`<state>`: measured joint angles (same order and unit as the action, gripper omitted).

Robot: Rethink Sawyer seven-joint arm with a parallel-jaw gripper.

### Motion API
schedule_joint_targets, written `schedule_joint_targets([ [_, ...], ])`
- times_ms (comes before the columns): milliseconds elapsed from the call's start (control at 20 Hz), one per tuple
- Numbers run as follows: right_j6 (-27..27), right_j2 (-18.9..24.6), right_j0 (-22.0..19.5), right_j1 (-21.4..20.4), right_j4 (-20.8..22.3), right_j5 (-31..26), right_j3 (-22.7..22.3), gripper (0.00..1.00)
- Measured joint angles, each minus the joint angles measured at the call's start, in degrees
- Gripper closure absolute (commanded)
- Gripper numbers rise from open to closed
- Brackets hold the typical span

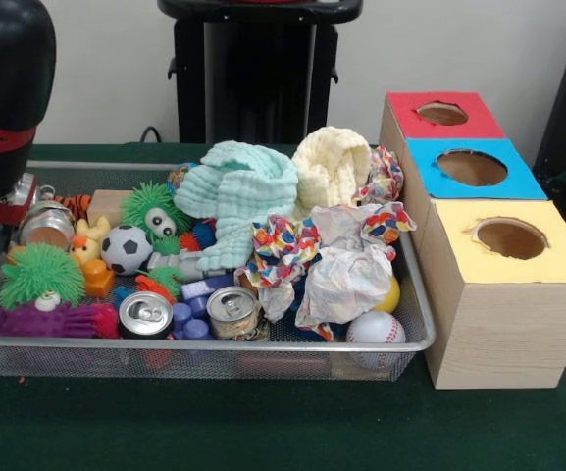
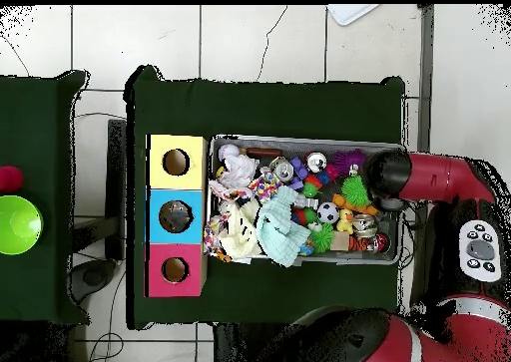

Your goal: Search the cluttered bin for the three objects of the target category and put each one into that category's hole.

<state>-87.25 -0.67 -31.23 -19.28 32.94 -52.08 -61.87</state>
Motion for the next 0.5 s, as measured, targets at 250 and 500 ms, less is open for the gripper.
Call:
schedule_joint_targets([
  [250,0.00,-0.50,-0.12,0.15,0.00,0.00,-0.01,0.00],
  [500,0.00,-0.60,-0.22,0.26,-0.01,0.00,-0.24,0.00],
])
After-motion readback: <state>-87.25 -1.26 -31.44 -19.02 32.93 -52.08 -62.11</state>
